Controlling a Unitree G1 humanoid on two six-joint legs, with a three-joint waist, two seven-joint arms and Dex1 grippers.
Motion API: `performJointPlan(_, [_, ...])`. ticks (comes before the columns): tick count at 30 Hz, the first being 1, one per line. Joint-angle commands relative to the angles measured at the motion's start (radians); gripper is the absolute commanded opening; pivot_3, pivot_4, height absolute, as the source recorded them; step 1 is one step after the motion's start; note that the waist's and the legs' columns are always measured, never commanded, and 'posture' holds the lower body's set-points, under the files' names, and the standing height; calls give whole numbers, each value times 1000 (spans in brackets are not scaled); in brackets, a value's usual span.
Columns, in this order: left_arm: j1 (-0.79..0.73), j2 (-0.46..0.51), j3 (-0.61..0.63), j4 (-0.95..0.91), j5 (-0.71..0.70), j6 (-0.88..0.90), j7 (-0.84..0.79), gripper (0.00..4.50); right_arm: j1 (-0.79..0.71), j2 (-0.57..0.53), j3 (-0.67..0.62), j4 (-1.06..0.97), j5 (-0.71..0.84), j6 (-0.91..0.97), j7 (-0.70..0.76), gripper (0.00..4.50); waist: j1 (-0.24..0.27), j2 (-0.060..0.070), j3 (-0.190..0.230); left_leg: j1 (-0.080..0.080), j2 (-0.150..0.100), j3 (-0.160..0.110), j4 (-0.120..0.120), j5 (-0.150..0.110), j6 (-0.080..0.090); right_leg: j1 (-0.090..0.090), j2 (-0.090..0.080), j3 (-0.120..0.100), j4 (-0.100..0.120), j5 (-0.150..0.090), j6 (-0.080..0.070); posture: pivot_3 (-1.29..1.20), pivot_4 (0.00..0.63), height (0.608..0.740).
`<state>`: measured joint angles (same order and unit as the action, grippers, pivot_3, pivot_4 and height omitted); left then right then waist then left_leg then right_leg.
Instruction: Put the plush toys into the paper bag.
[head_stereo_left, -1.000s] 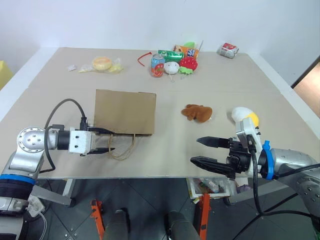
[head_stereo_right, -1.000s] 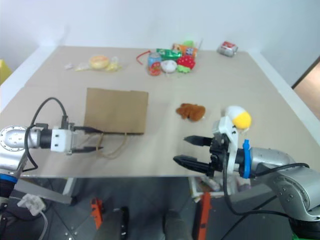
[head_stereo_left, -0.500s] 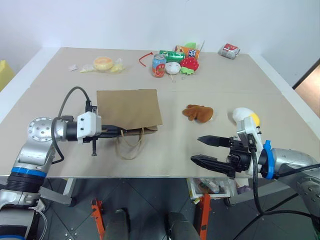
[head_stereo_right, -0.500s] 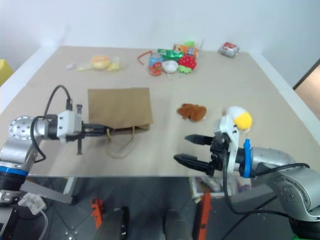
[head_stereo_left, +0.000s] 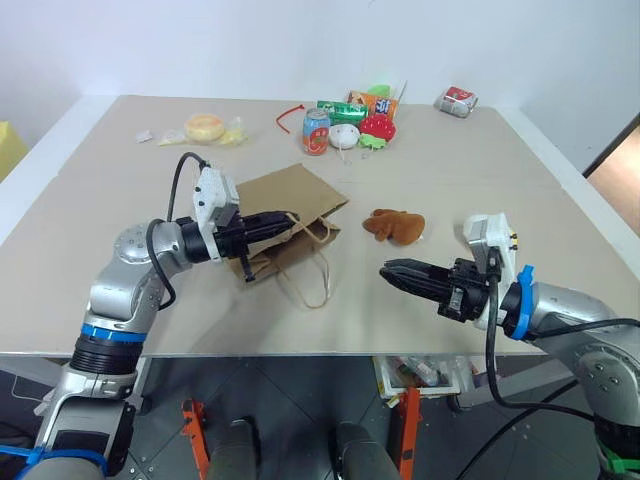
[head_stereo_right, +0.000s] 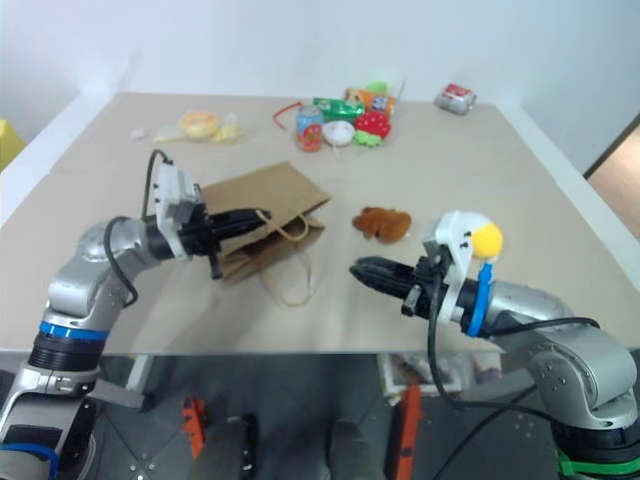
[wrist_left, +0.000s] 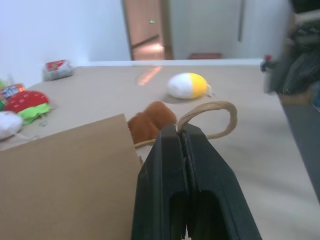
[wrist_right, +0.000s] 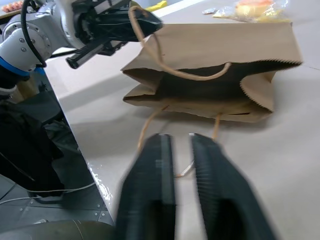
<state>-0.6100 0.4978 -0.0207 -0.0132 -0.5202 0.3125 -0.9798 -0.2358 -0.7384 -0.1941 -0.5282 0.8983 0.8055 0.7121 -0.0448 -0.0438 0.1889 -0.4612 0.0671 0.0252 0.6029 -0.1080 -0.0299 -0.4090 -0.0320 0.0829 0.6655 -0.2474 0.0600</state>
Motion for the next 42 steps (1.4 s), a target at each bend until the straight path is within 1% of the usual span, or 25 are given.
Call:
performJointPlan(1, [-53,-27,61,-66,-76,73,64,0,-96,50,98,45,-89,-33,-42,70,-3,0,0,0,0,0,0,0,0,0,1,0,0,0,0,0,150,740])
performJointPlan(6, [-64,-50,75,-116,-129,135,91,0,-229,150,273,154,-252,-88,-65,70,-3,0,0,0,0,-1,0,0,0,0,2,1,0,3,-2,0,150,740])
performJointPlan(10, [-58,-57,75,-145,-138,154,103,0,-328,229,361,280,-381,-149,-87,70,-2,0,0,0,0,-1,0,0,0,0,2,1,0,2,-1,0,150,740])
performJointPlan(13, [-51,-56,73,-160,-140,158,107,0,-386,279,388,370,-451,-188,-100,70,-2,0,0,0,0,-1,0,0,0,-1,3,1,0,2,-1,0,150,740])
performJointPlan(17, [-43,-60,78,-180,-146,172,121,0,-416,327,389,412,-482,-204,-91,70,1,0,0,-1,0,-2,0,0,0,0,3,1,0,3,1,0,150,740])
performJointPlan(20, [-36,-66,80,-192,-154,179,136,0,-426,366,427,459,-536,-209,-101,70,0,0,0,-1,0,-2,-1,0,0,-1,3,1,0,3,1,0,150,740])
performJointPlan(25, [-36,-80,87,-205,-168,188,172,0,-450,407,518,577,-677,-181,-152,70,0,0,0,-1,0,-3,-2,0,0,-1,4,1,0,3,0,0,150,740])
performJointPlan(30, [-60,-112,112,-198,-184,182,225,0,-459,434,548,678,-762,-133,-201,70,-1,0,0,-1,0,-2,-2,0,0,-1,4,1,0,3,0,0,150,740])
performJointPlan(34, [-71,-152,123,-219,-160,94,242,0,-458,440,546,692,-789,-112,-204,70,0,0,0,-1,0,-3,-2,0,0,-1,4,1,0,2,0,0,150,740])
performJointPlan(38, [-51,-162,71,-269,-47,-101,182,0,-460,442,529,695,-795,-106,-197,70,0,0,0,-1,0,-3,-2,1,-1,0,4,1,-1,3,-1,0,150,740])
performJointPlan(42, [-38,-163,33,-263,49,-256,140,0,-462,444,520,697,-796,-106,-197,70,1,0,0,-1,0,-2,-2,1,-1,0,4,1,-1,4,-2,0,150,740])
